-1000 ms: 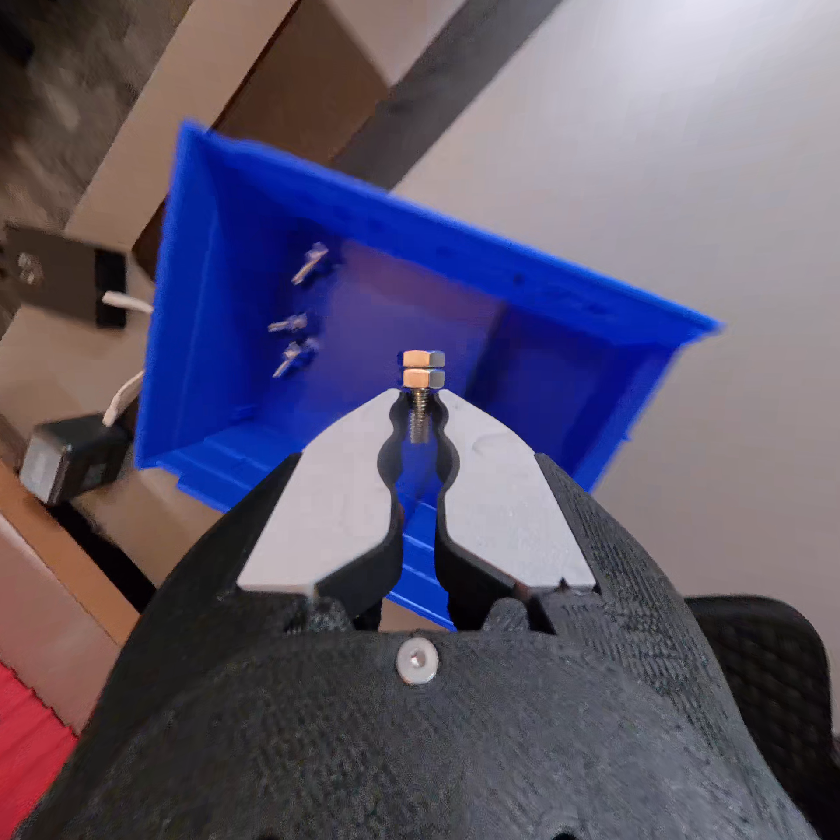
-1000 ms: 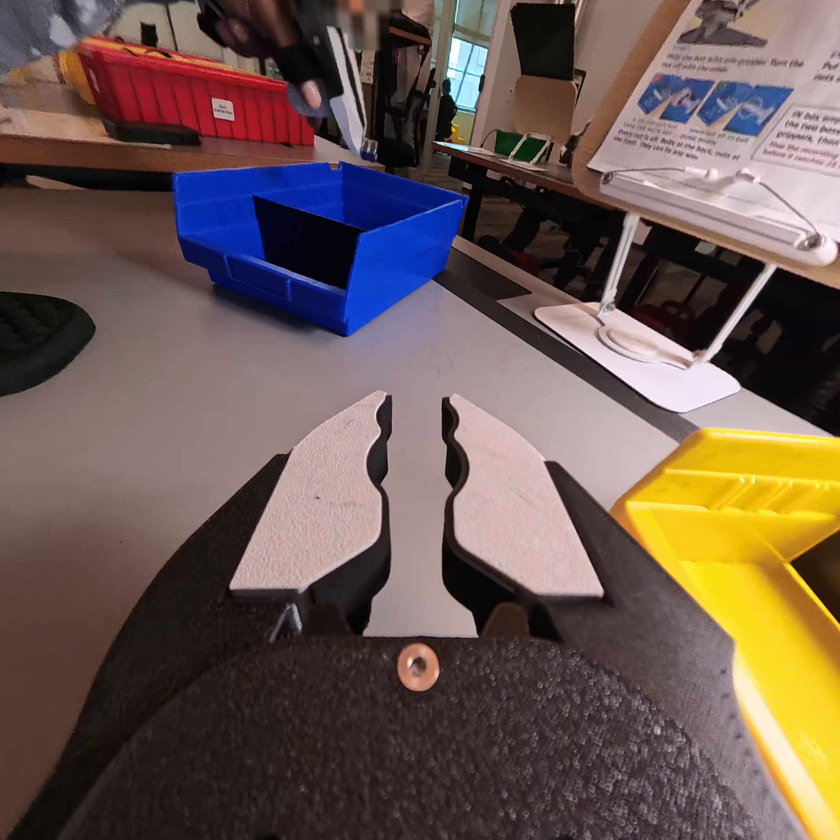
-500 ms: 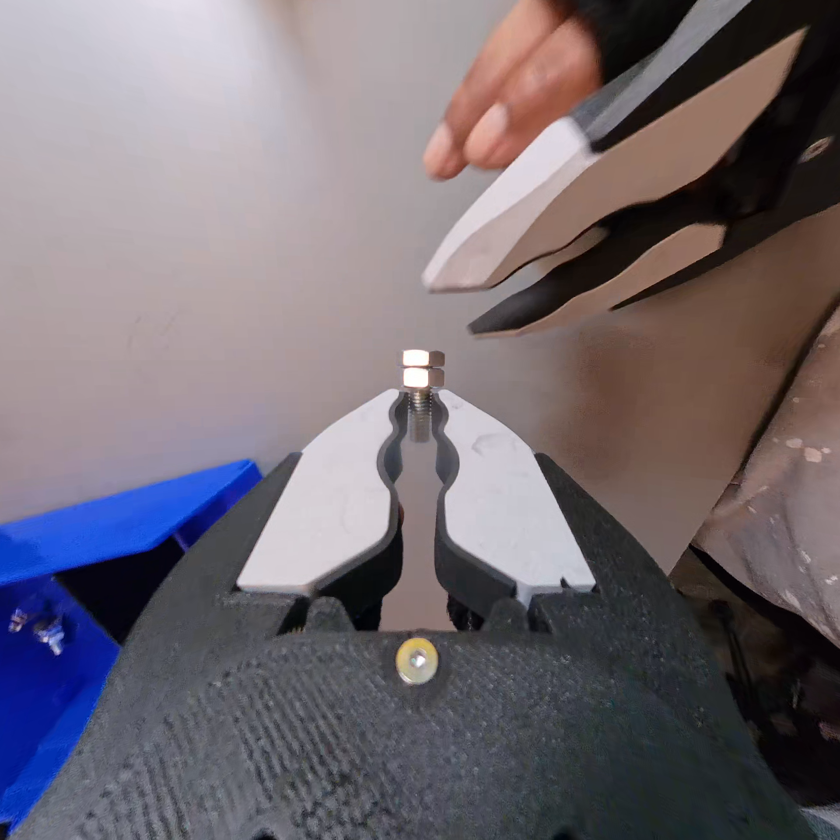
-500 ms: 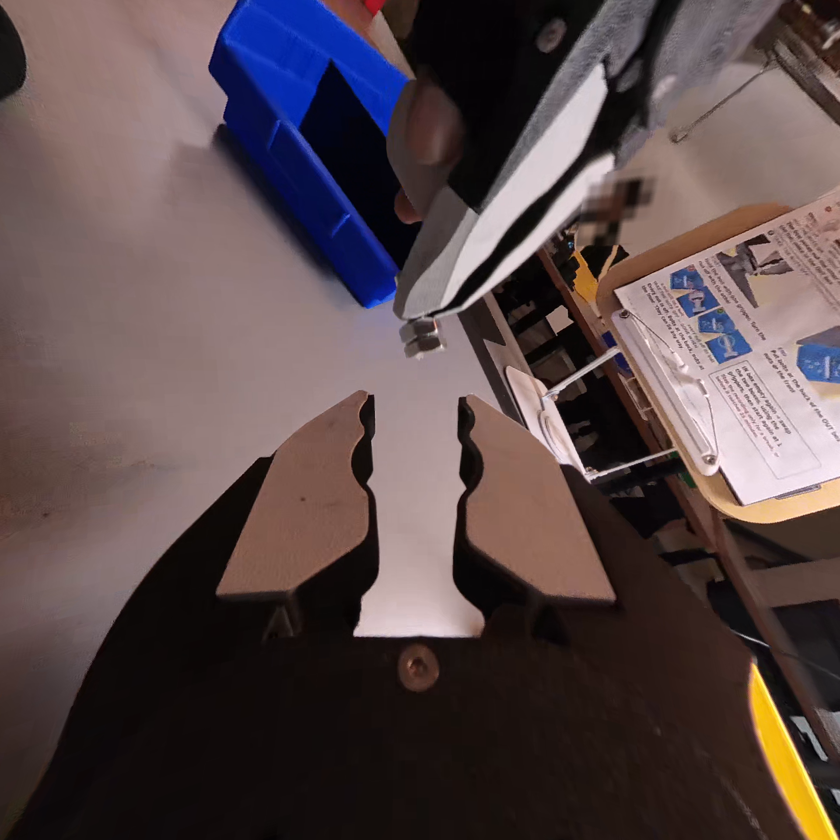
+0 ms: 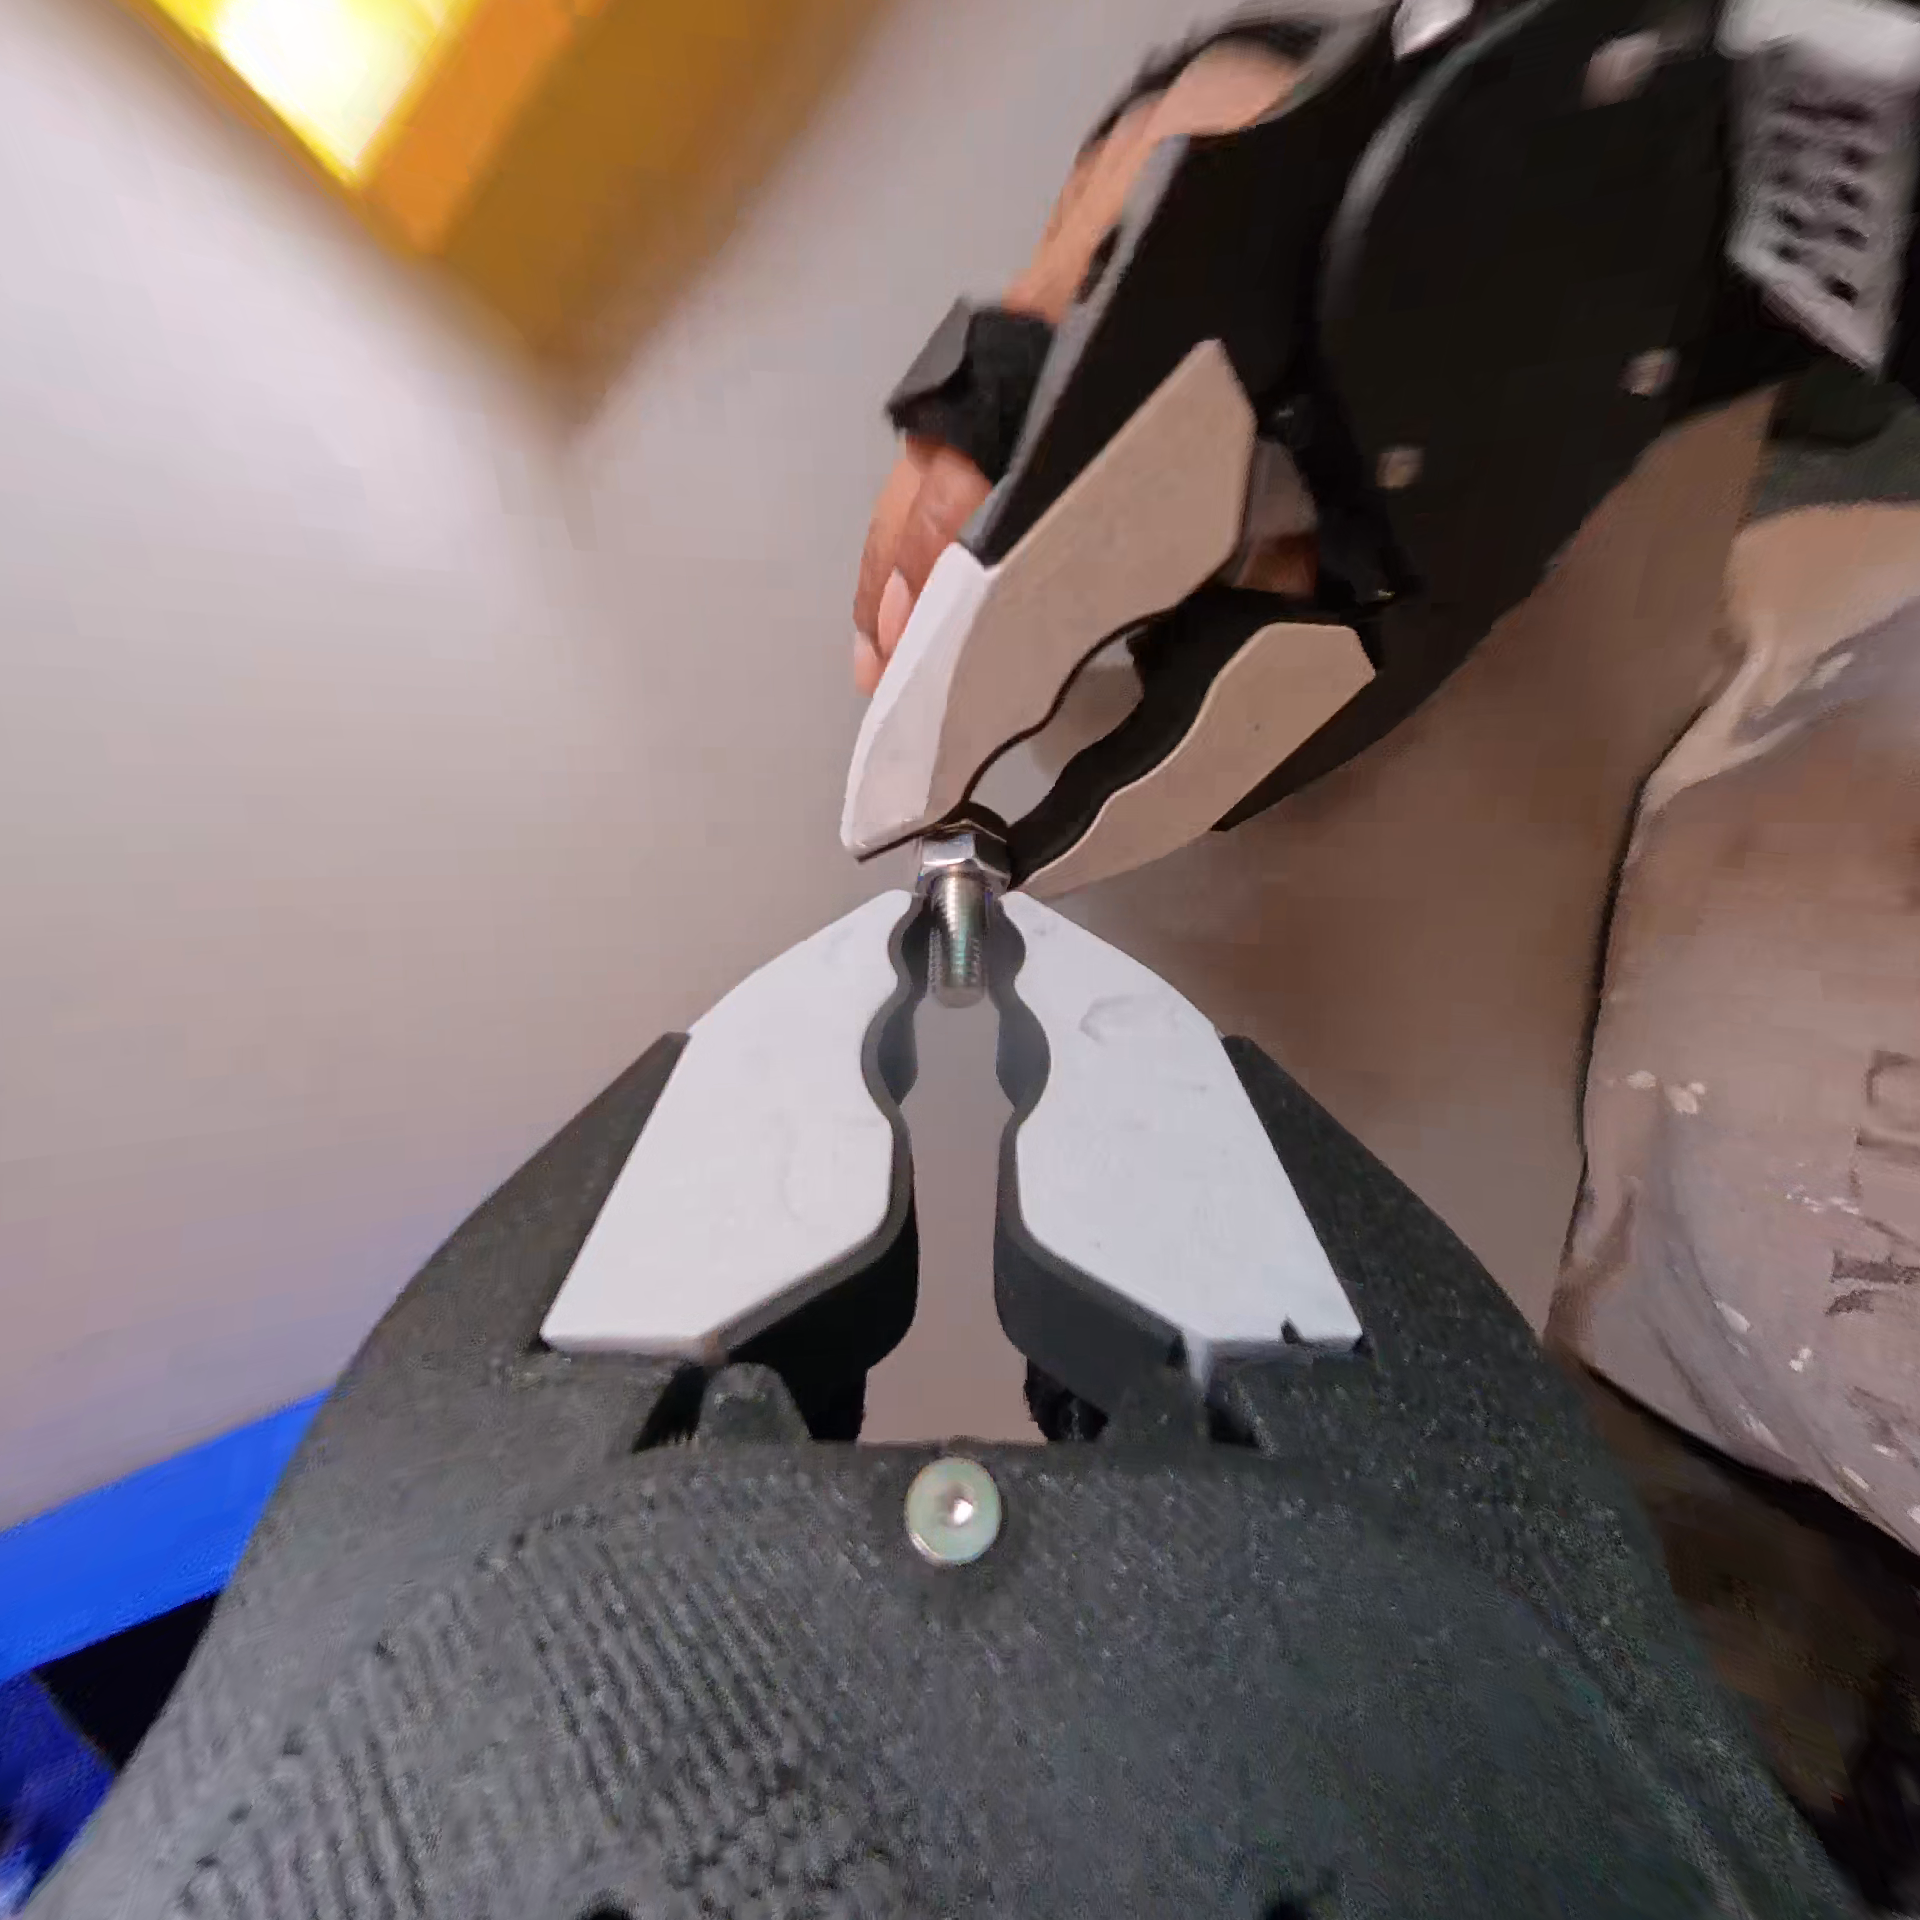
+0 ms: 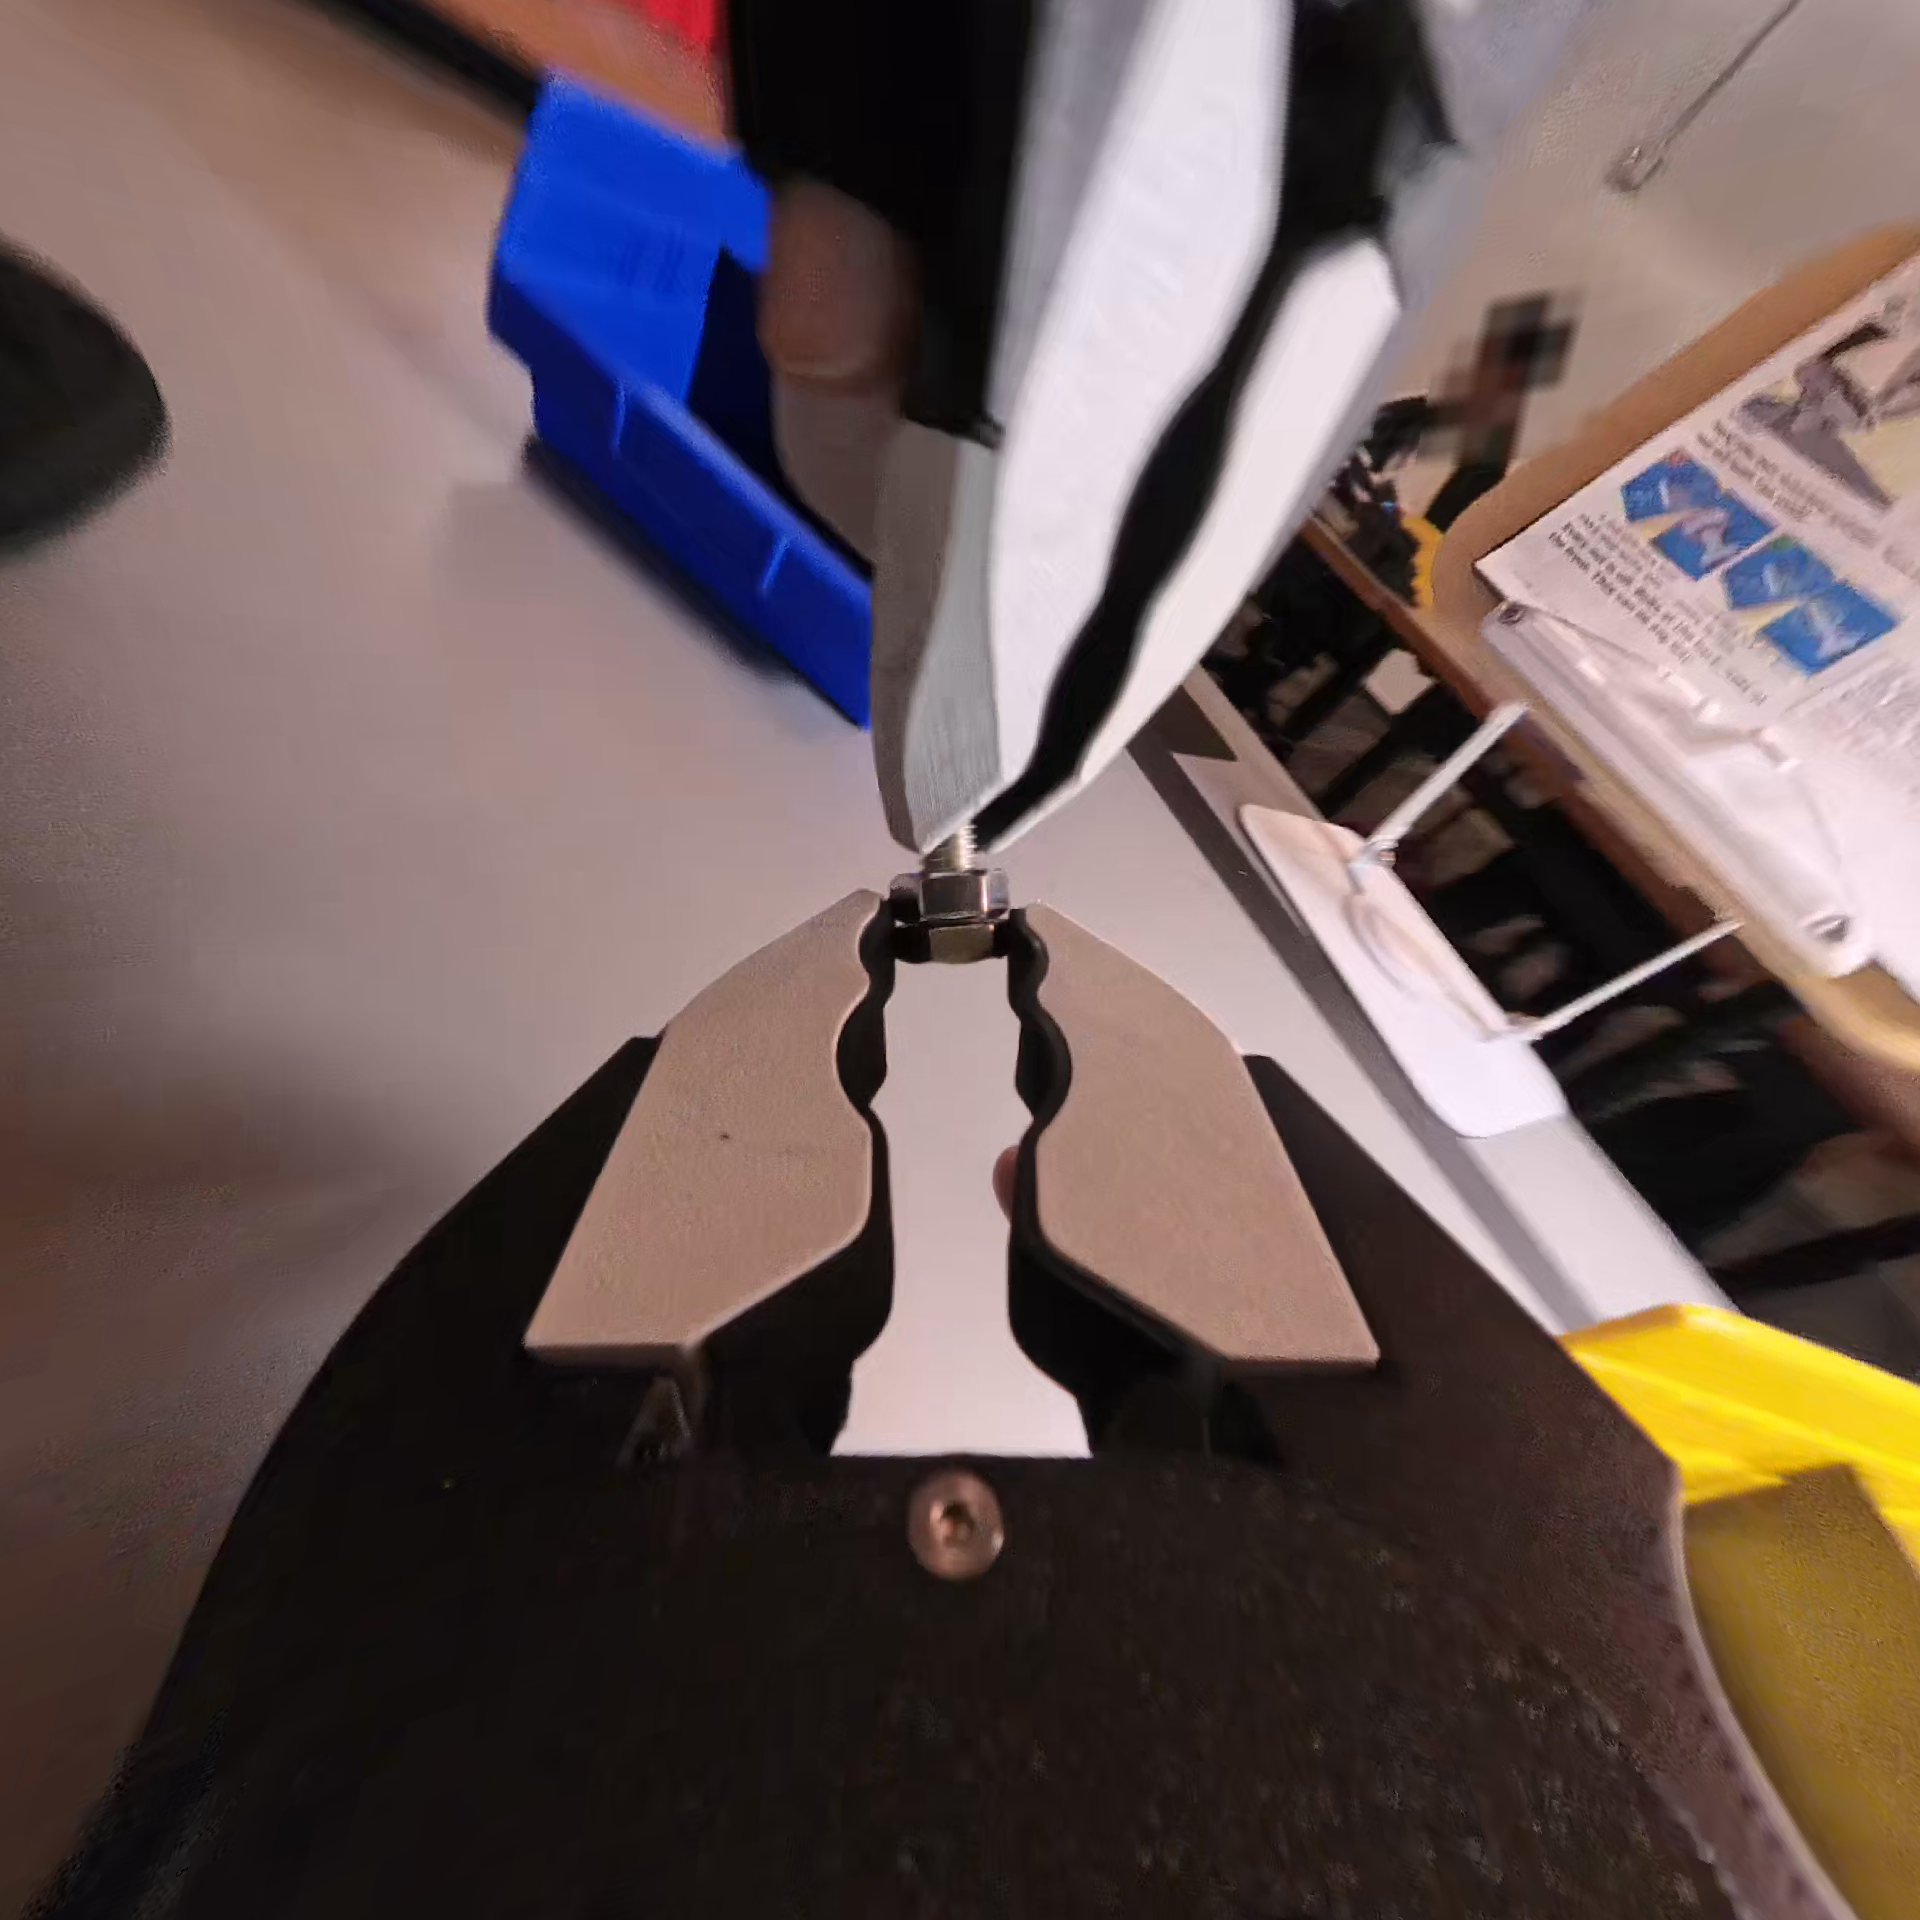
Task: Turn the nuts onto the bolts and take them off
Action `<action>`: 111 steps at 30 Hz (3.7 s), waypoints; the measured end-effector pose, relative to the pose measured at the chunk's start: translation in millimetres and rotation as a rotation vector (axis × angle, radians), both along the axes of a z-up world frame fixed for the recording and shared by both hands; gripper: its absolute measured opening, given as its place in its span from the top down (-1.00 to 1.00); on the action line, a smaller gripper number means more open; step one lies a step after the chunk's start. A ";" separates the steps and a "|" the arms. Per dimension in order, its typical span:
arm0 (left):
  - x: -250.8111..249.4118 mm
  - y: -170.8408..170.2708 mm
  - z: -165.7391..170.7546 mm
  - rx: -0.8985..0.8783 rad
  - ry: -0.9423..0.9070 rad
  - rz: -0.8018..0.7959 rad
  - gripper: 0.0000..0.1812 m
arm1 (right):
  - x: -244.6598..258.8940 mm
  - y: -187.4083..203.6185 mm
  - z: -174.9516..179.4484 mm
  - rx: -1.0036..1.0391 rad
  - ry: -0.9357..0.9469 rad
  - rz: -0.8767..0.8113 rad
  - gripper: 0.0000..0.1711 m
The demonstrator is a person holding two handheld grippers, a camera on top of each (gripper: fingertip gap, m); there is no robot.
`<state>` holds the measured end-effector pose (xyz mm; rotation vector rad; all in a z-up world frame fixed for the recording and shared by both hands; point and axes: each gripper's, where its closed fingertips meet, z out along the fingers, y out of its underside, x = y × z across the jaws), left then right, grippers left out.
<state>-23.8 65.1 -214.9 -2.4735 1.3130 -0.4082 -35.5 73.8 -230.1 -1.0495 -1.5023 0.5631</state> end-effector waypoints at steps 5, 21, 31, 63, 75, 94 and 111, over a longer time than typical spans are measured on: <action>24.6 3.1 66.4 0.287 -0.470 -0.004 0.76 | 21.3 -4.0 52.0 -0.497 0.329 0.209 0.77; 40.7 5.7 52.7 0.355 -0.602 0.012 0.88 | 31.6 -8.7 61.2 -0.609 0.247 0.319 0.76; 28.5 3.0 70.0 0.315 -0.807 0.020 0.69 | 34.3 -10.4 61.0 -0.699 0.287 0.393 0.89; 71.8 -11.0 65.8 0.176 -1.231 -0.045 0.77 | 66.0 -17.7 104.2 -0.759 0.464 0.593 0.89; 70.5 -7.3 66.6 0.237 -1.233 -0.031 0.80 | 64.1 -14.1 103.6 -0.763 0.458 0.564 0.89; 25.2 26.5 78.6 0.837 -1.028 0.353 0.80 | 37.8 14.8 110.9 -0.667 0.340 0.304 0.61; -13.4 30.1 152.8 0.989 -1.114 0.382 0.80 | -14.3 16.8 174.4 -0.644 0.294 0.368 0.55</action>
